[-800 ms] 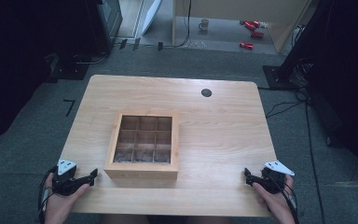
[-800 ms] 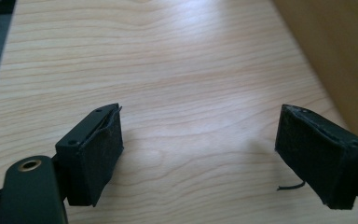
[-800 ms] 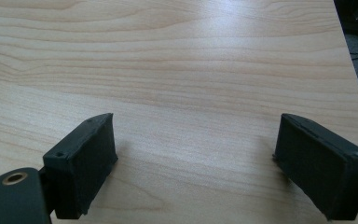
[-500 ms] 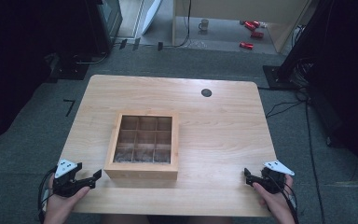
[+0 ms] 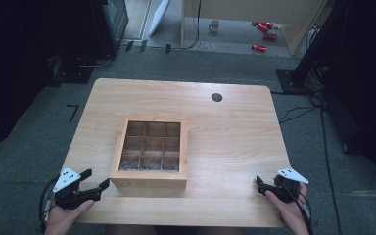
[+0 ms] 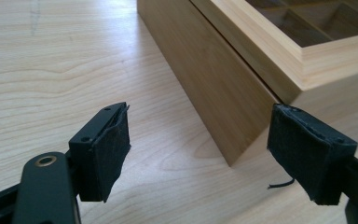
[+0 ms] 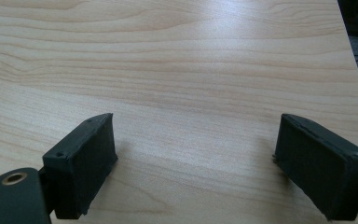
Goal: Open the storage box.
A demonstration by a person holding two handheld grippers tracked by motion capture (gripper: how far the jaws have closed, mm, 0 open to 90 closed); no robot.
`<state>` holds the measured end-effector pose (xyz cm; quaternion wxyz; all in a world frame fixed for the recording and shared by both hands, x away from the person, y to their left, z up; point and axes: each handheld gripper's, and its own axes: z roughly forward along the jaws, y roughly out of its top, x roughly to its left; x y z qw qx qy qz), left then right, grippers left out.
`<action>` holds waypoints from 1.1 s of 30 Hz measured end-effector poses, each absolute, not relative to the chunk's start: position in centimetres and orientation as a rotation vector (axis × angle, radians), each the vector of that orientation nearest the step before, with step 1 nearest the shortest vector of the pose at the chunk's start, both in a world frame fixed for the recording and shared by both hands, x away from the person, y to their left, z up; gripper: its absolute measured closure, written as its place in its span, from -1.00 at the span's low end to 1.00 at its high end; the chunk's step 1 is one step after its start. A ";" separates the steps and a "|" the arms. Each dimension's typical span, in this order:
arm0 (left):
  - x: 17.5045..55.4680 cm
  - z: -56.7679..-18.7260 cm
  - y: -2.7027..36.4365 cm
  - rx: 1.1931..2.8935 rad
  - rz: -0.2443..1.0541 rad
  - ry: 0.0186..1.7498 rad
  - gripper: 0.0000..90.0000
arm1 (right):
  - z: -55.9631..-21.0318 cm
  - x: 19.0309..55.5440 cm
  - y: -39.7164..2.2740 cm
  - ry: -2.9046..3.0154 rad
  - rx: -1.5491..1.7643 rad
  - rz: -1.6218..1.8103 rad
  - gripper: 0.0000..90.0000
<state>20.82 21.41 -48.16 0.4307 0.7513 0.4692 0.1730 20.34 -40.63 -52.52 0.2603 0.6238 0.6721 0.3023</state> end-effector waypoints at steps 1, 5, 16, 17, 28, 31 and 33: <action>20.7 -48.1 21.4 1.878 0.422 1.154 -0.54 | -52.5 20.3 -40.6 1.821 1.689 0.819 -0.74; 20.5 -48.1 20.7 1.904 0.398 1.105 -0.54 | -52.5 20.3 -40.6 1.821 1.689 0.819 -0.74; 20.8 -48.4 18.0 1.947 0.414 1.090 -0.24 | -52.5 20.2 -40.2 1.807 1.691 0.810 -0.71; 20.8 -48.4 17.9 1.950 0.406 1.085 -0.22 | -52.5 20.2 -40.1 1.806 1.691 0.810 -0.70; 21.0 -48.7 17.1 1.959 0.375 1.081 -0.16 | -51.5 20.2 -35.8 1.860 1.633 0.906 -0.69; 20.9 -48.6 17.2 1.946 0.378 1.077 -0.16 | -50.8 20.2 -34.2 1.877 1.582 0.944 -0.69; 20.9 -48.4 17.2 1.940 0.377 1.074 -0.16 | -50.3 20.2 -33.4 1.888 1.552 0.961 -0.69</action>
